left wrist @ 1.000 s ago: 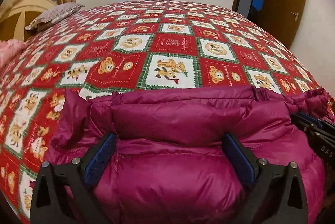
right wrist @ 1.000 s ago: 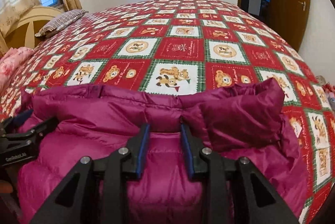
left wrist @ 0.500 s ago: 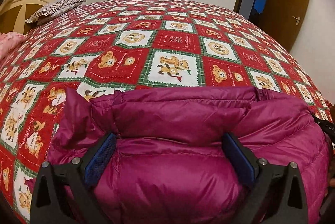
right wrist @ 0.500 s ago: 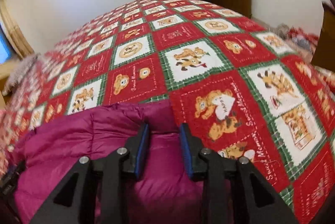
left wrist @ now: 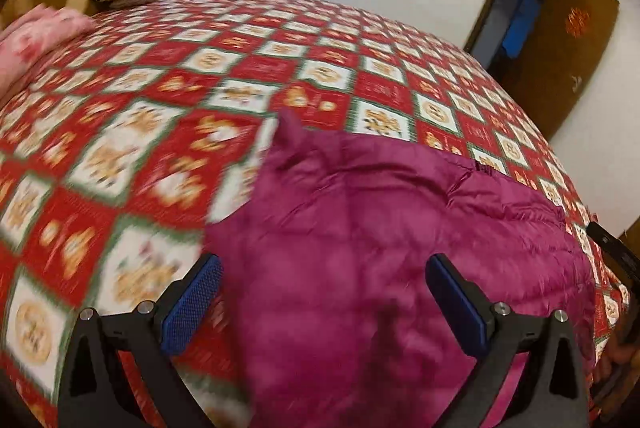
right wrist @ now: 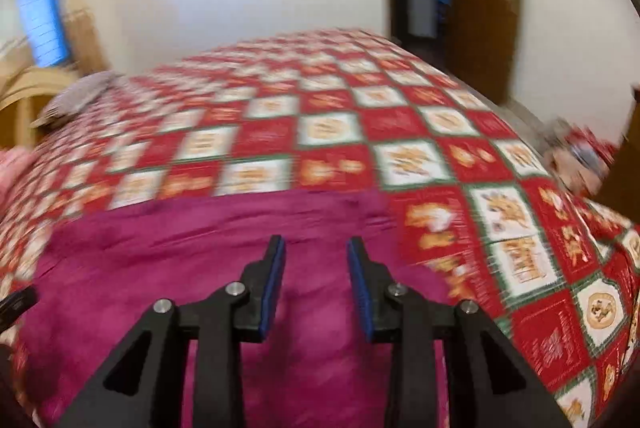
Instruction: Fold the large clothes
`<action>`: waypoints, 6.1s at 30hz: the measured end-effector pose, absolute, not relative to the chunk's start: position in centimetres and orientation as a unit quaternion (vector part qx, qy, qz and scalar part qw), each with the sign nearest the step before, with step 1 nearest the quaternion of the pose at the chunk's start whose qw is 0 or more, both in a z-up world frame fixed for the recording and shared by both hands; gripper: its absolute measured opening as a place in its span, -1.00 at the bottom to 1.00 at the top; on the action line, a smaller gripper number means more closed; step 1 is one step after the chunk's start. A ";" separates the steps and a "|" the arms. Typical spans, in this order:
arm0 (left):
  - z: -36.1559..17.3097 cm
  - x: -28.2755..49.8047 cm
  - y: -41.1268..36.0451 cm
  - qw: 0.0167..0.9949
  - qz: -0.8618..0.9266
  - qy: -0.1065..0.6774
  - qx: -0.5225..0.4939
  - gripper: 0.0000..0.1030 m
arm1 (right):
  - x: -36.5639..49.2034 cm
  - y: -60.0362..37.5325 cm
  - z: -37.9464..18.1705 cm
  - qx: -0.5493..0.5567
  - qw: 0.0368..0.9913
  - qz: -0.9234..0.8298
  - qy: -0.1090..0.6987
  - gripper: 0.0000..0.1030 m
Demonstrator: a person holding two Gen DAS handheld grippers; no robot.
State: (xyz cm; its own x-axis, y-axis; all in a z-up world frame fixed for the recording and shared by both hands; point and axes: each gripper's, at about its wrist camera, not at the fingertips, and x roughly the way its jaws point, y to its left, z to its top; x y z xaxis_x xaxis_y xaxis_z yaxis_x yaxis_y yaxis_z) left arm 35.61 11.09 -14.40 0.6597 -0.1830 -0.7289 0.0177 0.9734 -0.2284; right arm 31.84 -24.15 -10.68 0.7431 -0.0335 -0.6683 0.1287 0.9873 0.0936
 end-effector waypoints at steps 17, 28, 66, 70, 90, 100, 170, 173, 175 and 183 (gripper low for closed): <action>-18.4 31.8 13.3 0.884 -0.017 0.437 -0.164 0.98 | 27.9 -12.5 -17.2 0.010 0.909 0.049 0.414 -0.44; -19.1 30.6 11.0 0.868 -0.121 0.420 -0.234 0.97 | 27.4 -12.2 -17.7 0.002 0.909 0.046 0.414 -0.44; -7.3 25.2 6.6 0.913 -0.259 0.282 -0.141 -0.68 | 25.7 -7.6 -17.8 0.216 0.815 0.246 0.479 -0.58; -7.3 24.5 5.1 0.915 -0.270 0.277 -0.114 -0.68 | 24.6 -11.3 -17.2 0.257 0.816 0.242 0.458 -0.58; -16.5 19.1 -8.3 0.880 -0.323 0.322 0.134 -0.67 | 15.3 -29.3 -14.3 0.255 0.896 0.039 0.360 -0.54; -18.2 18.6 -8.2 0.873 -0.339 0.309 0.163 -0.67 | 17.7 -26.0 -10.1 0.160 0.927 0.085 0.328 -0.20; -13.4 37.3 -0.7 0.896 -0.172 0.391 0.124 0.56 | 27.3 -21.6 -18.1 0.144 0.900 0.042 0.410 -0.47; -14.1 38.6 0.2 0.893 -0.170 0.404 0.098 0.61 | 28.0 -20.9 -18.2 0.132 0.902 0.055 0.407 -0.47; -14.3 39.4 0.9 0.892 -0.170 0.412 0.079 0.64 | 28.6 -20.5 -18.4 0.125 0.902 0.069 0.407 -0.47; -15.9 42.7 0.1 0.891 -0.156 0.418 0.084 0.86 | 29.7 -19.5 -18.7 0.114 0.906 0.089 0.398 -0.47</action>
